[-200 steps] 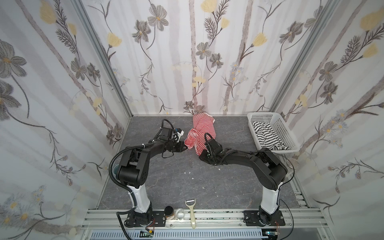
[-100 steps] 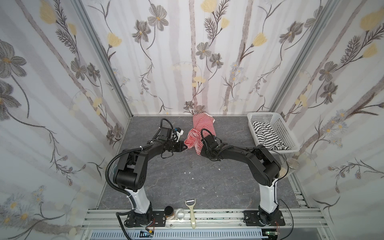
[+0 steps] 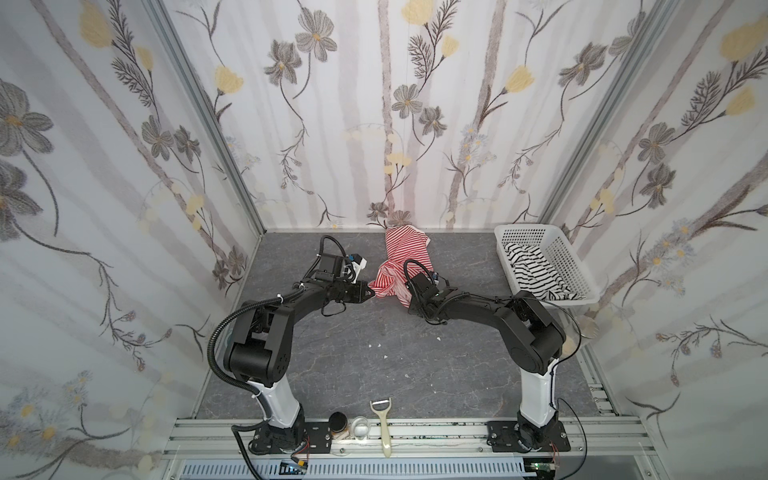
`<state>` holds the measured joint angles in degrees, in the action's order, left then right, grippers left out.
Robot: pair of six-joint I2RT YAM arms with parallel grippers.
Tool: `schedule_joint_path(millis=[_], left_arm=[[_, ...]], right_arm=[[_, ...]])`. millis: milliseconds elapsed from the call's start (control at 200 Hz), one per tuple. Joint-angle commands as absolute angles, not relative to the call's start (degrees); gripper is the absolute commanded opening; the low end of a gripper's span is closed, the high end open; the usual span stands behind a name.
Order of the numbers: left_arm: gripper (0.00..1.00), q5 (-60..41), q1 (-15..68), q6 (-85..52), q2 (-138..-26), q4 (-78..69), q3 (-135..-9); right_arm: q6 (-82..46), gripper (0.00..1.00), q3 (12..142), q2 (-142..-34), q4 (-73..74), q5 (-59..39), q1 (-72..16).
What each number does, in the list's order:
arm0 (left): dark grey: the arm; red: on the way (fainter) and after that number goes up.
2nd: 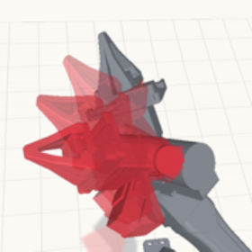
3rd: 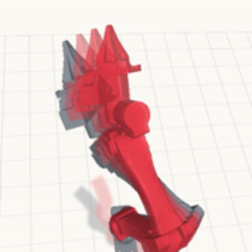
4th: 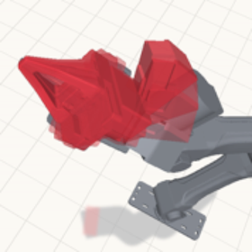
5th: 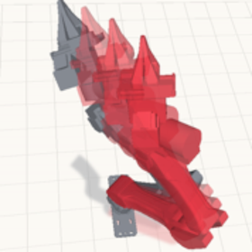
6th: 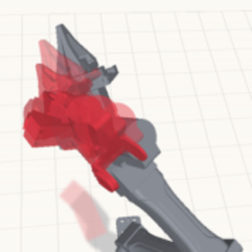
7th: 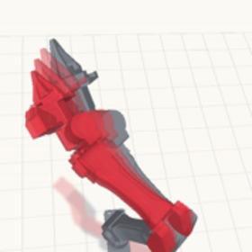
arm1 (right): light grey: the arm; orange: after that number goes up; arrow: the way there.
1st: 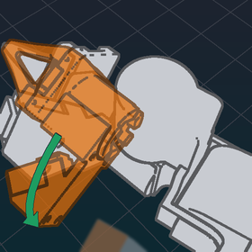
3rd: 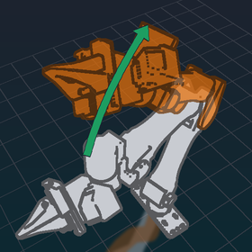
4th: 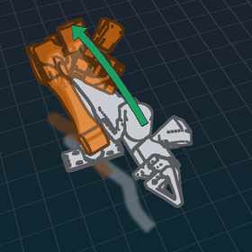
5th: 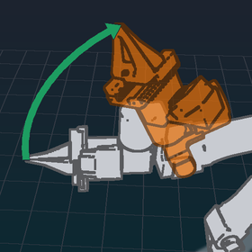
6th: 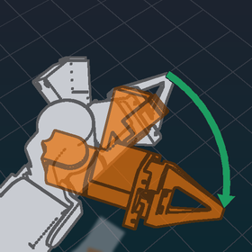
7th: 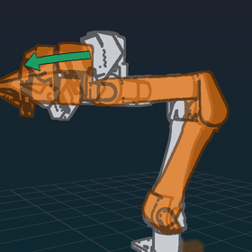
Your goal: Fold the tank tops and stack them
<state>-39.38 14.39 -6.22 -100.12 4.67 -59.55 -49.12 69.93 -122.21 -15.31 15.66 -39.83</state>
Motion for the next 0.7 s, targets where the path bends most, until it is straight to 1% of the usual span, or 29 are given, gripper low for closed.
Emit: schedule_joint_path(millis=[0, 165, 270, 370, 435, 550, 620, 694], left_arm=[[0.0, -40.9, 14.4, -4.5, -99.4, 6.4, -59.4], [0.0, -41.3, 14.2, 0.5, -98.1, 11.0, -59.1], [0.0, -42.0, 13.9, 3.6, -97.3, 13.9, -58.2], [0.0, -42.7, 13.7, 5.2, -96.6, 15.3, -56.9], [0.0, -43.5, 13.7, 5.3, -96.5, 15.7, -56.1], [0.0, -44.6, 13.8, 5.3, -96.9, 16.3, -55.2], [0.0, -44.5, 13.8, 5.4, -97.2, 16.5, -55.3], [0.0, -44.8, 13.8, 5.4, -97.4, 16.6, -55.4]], right_arm=[[-46.0, 0.06, 67.9, -121.0, -24.1, 18.8, -38.4], [-40.9, 0.07, 65.7, -117.2, -26.7, 24.6, -35.3], [-37.7, 0.1, 66.3, -116.2, -31.0, 31.5, -33.7], [-35.3, 0.15, 66.2, -115.2, -32.7, 35.1, -32.1], [-34.4, 0.2, 66.0, -114.3, -32.1, 34.1, -31.8], [-35.4, 0.34, 64.1, -112.1, -29.4, 28.3, -32.3], [-38.0, 0.38, 62.0, -110.8, -28.2, 26.1, -32.8], [-40.7, 0.4, 58.6, -108.9, -25.0, 22.7, -33.3]])
